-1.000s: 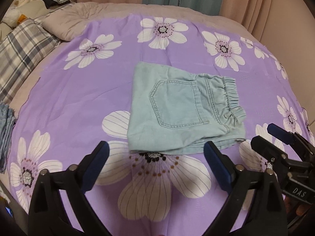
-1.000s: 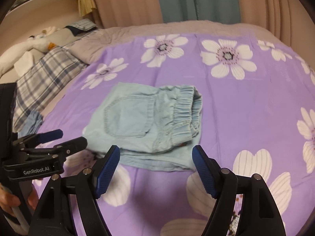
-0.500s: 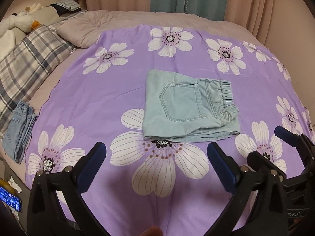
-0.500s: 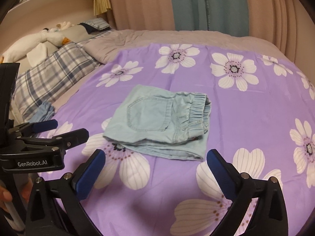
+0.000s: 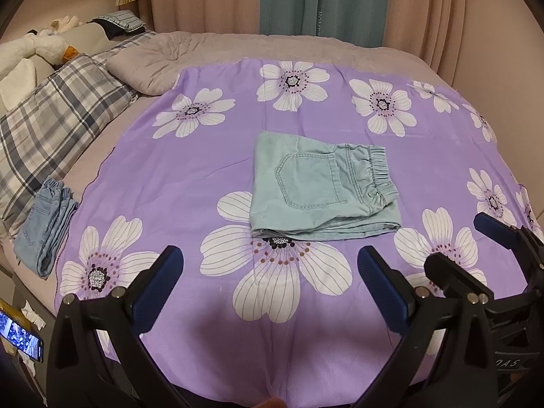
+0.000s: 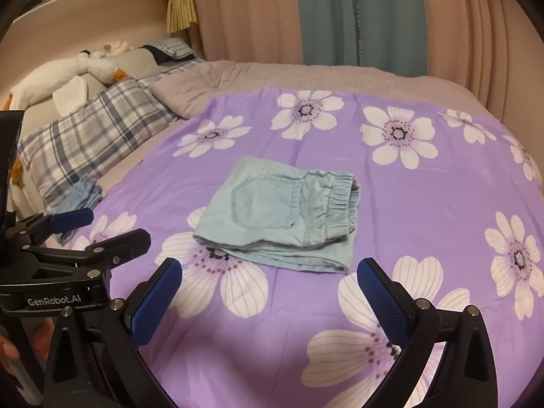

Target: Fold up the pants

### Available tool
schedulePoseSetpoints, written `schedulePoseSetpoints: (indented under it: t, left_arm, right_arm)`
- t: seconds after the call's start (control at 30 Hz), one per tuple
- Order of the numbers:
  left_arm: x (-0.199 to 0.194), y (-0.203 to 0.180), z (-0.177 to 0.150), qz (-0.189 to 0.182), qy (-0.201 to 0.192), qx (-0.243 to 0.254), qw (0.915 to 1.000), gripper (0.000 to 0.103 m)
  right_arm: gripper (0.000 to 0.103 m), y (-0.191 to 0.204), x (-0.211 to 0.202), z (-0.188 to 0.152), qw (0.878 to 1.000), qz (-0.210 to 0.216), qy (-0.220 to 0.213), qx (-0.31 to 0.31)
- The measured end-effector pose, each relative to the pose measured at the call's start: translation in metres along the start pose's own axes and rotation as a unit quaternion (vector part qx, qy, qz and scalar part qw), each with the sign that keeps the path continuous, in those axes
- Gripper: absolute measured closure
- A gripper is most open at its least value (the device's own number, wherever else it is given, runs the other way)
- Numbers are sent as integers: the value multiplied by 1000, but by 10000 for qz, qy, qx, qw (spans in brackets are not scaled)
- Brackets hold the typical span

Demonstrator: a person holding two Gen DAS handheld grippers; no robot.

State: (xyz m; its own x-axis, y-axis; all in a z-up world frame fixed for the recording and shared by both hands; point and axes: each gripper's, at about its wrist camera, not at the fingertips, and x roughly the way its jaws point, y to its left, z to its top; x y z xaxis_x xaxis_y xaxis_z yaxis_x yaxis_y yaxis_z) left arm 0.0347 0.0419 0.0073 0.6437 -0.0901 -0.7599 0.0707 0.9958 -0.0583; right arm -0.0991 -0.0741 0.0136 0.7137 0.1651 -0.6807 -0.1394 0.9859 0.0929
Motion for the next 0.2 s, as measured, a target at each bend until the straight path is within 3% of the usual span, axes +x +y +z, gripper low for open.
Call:
schedulePoseSetpoints:
  t: [0.2]
  left_arm:
    - [-6, 0, -3, 11, -30, -30, 10000, 1]
  right_arm:
    - [1, 2, -7, -2, 10000, -32, -43, 22]
